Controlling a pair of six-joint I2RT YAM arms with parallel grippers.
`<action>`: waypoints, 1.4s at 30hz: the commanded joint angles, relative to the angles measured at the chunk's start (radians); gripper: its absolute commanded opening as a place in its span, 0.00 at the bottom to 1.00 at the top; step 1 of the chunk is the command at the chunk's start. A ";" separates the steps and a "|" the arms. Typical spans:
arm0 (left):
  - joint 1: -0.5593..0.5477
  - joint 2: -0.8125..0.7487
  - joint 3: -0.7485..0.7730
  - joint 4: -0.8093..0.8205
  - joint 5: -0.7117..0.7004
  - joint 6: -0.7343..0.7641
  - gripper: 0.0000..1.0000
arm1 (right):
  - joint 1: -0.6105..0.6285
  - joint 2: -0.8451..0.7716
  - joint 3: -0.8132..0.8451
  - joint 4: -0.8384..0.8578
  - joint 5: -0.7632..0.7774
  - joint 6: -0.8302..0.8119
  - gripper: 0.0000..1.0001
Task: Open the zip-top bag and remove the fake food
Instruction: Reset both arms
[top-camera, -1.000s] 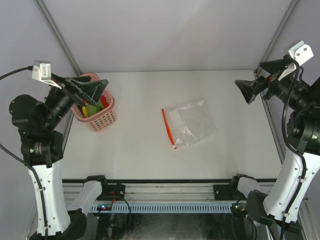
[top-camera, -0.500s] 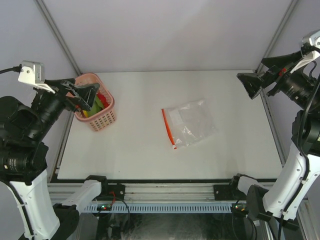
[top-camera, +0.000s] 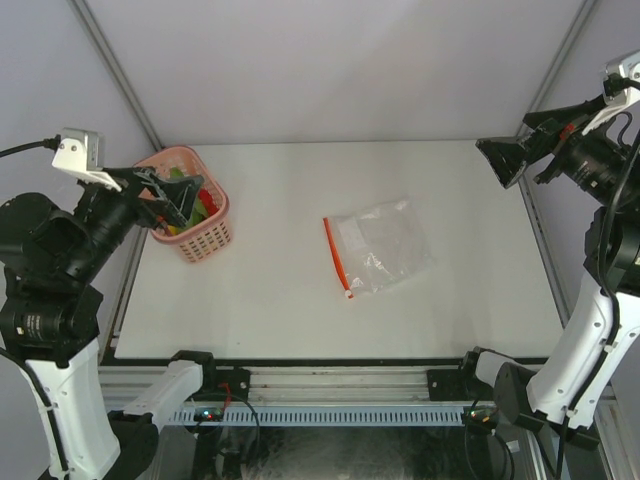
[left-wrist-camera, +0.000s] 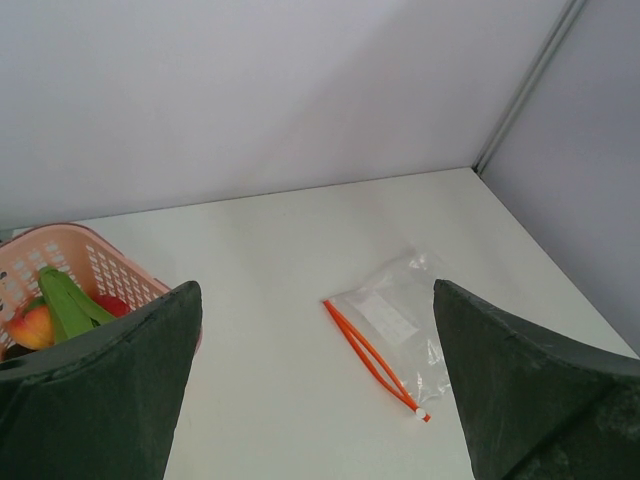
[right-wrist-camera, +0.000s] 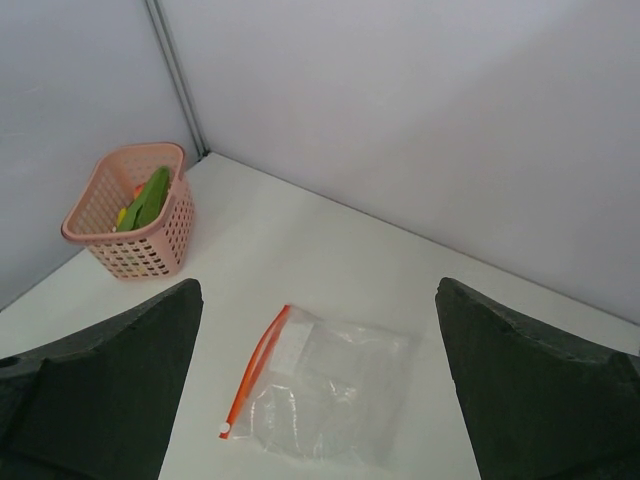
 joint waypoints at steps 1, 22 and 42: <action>-0.005 0.003 -0.012 0.048 0.019 0.010 1.00 | -0.009 0.004 0.018 -0.011 0.000 -0.007 1.00; -0.004 -0.017 -0.072 0.114 0.053 -0.025 1.00 | -0.013 0.032 0.008 -0.014 -0.008 -0.043 1.00; -0.006 -0.047 -0.143 0.144 0.076 -0.033 1.00 | -0.018 -0.012 -0.044 -0.010 0.004 -0.056 1.00</action>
